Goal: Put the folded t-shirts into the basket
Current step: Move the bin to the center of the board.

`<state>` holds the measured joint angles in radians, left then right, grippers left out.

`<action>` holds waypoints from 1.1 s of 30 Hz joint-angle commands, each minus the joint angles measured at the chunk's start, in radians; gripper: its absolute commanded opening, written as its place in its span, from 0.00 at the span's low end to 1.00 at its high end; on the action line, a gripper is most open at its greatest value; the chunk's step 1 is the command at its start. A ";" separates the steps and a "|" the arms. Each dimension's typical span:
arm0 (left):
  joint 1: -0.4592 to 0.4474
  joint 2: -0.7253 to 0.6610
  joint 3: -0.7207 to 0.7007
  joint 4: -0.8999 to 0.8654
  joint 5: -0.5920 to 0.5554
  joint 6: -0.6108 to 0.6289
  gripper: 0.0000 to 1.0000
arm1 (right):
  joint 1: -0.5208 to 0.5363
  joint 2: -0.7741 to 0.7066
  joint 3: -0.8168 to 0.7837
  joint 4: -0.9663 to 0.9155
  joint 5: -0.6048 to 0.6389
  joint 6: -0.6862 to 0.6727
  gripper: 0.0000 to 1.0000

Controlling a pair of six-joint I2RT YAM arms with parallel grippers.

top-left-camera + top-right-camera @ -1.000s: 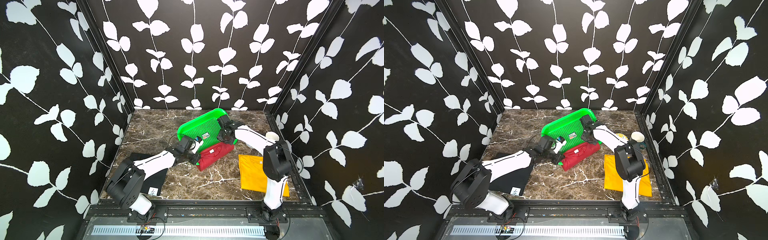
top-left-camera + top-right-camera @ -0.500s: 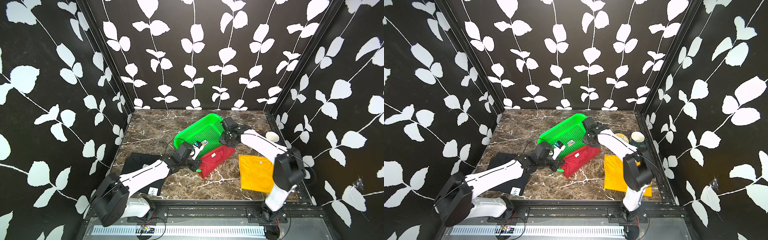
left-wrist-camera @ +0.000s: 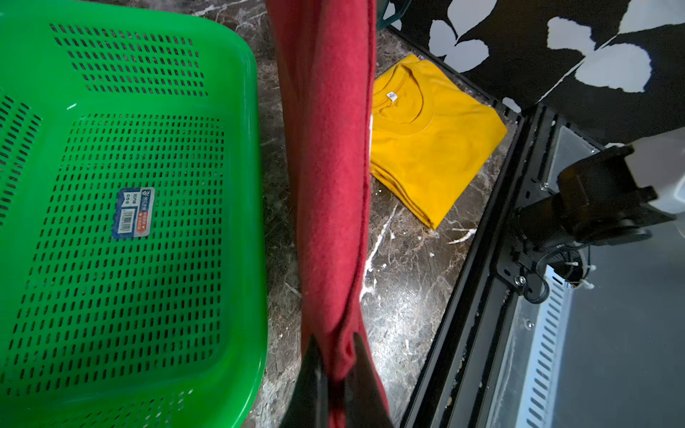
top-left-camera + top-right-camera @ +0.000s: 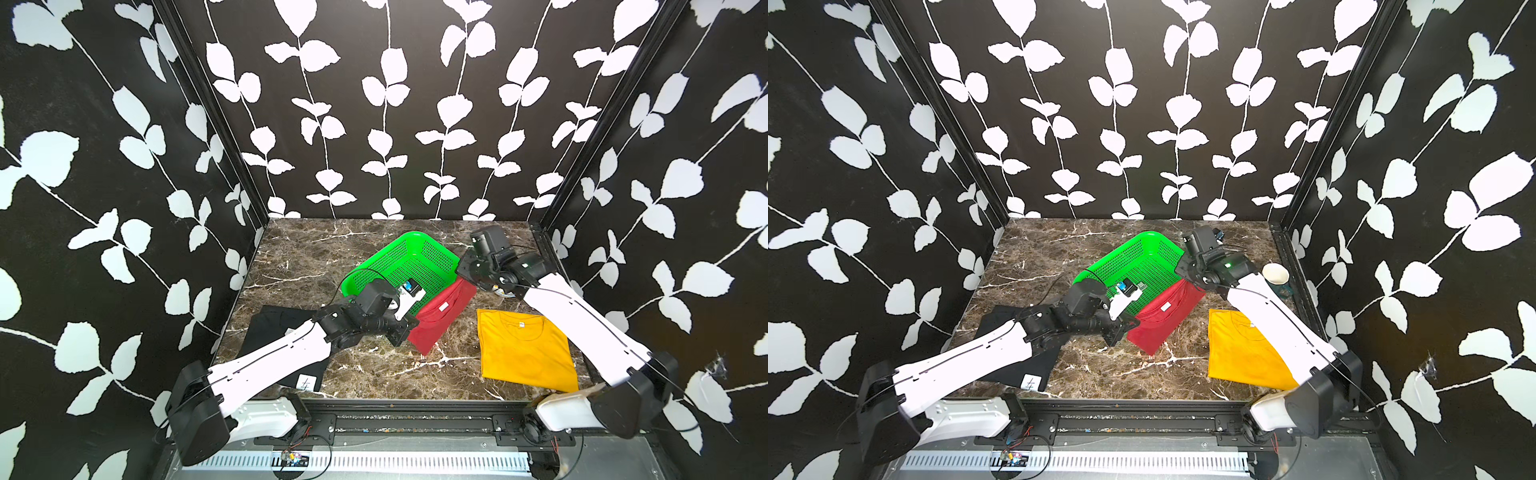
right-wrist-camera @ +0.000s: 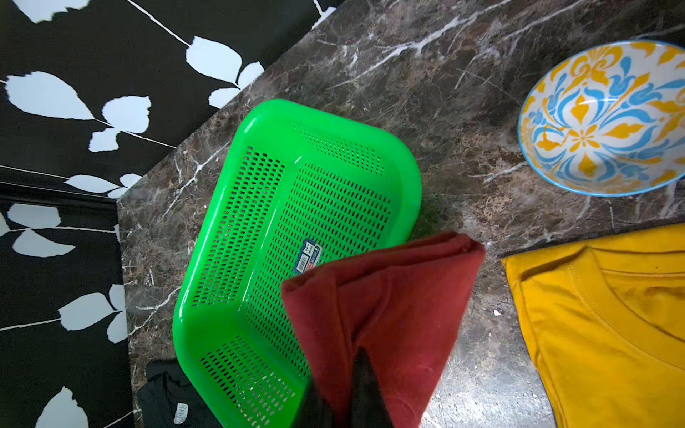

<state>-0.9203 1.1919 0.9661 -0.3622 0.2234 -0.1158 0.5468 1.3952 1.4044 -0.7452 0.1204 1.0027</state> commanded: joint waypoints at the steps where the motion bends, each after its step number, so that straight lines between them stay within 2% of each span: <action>1: -0.003 -0.064 0.056 -0.082 -0.011 0.060 0.00 | 0.009 -0.024 0.061 0.009 0.052 0.003 0.00; 5: 0.018 -0.045 0.142 -0.201 -0.090 0.110 0.00 | 0.009 0.031 0.097 0.043 0.051 0.035 0.00; 9: 0.117 0.017 0.184 -0.237 -0.021 0.151 0.00 | 0.010 0.138 0.152 0.066 0.032 0.075 0.00; 13: 0.166 0.053 0.188 -0.223 -0.066 0.217 0.00 | 0.010 0.272 0.253 0.064 0.019 0.090 0.00; 16: 0.207 0.096 0.214 -0.239 -0.058 0.225 0.00 | 0.015 0.366 0.353 0.040 0.014 0.095 0.00; 18: 0.213 0.119 0.212 -0.222 -0.081 0.235 0.00 | 0.017 0.421 0.408 0.021 0.020 0.096 0.00; 20: 0.256 0.147 0.208 -0.214 -0.109 0.242 0.00 | 0.017 0.478 0.452 0.002 0.017 0.099 0.00; 25: 0.346 0.194 0.175 -0.183 -0.099 0.192 0.00 | 0.017 0.590 0.514 -0.011 0.011 0.131 0.00; 30: 0.366 0.273 0.183 -0.187 -0.161 0.223 0.00 | 0.018 0.728 0.641 -0.069 0.011 0.146 0.00; 33: 0.368 0.360 0.195 -0.204 -0.159 0.218 0.00 | 0.018 0.796 0.689 -0.092 0.016 0.148 0.00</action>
<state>-0.5583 1.4940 1.1473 -0.5293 0.0910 0.0978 0.5652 2.1529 2.0422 -0.7994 0.1074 1.1374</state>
